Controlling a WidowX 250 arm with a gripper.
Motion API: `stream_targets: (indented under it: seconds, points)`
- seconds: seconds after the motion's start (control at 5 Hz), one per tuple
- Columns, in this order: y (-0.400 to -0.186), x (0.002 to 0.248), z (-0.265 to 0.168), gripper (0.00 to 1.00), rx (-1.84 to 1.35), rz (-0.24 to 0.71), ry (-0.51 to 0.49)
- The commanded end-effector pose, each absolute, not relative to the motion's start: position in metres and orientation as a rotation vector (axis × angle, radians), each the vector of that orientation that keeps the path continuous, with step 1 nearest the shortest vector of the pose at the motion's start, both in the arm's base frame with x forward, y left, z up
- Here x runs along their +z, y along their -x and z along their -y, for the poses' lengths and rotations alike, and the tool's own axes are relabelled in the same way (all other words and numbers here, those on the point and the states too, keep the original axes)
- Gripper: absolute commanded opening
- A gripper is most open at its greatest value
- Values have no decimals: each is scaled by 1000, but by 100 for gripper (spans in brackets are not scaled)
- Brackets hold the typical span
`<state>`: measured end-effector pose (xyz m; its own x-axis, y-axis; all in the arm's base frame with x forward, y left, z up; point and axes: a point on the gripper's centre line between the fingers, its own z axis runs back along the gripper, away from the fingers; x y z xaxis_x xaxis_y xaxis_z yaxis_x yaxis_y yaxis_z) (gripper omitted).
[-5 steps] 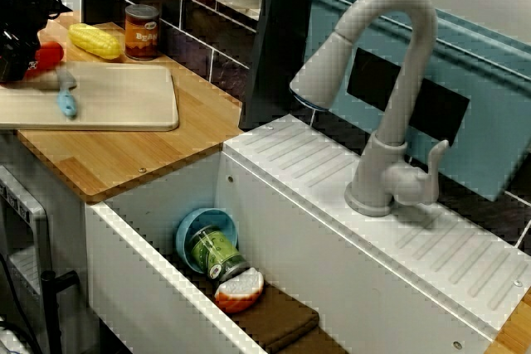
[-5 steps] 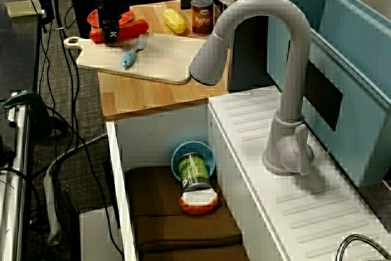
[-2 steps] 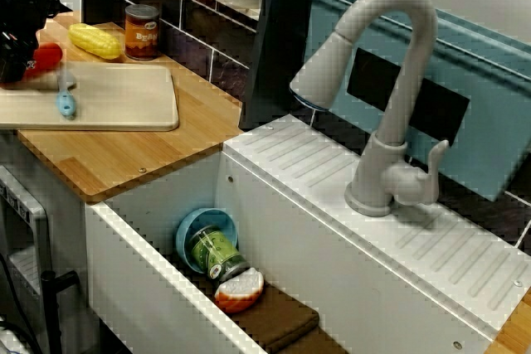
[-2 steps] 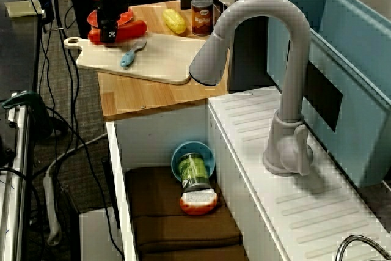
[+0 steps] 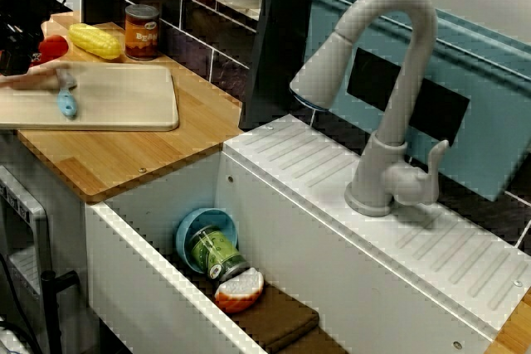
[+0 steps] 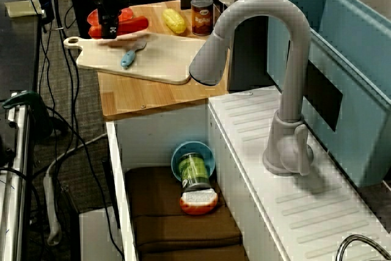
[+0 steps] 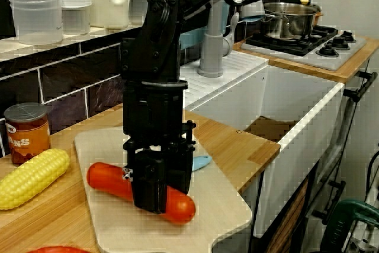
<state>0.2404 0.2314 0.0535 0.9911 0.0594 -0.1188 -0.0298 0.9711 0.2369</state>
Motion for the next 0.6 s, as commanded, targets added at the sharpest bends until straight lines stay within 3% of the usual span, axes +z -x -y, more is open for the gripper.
stream_targets:
  seconds: [0.0,0.4]
  points:
    - [-257,82,-218,0,54,-51,-284]
    - [-264,83,-192,0,44,-68,-264]
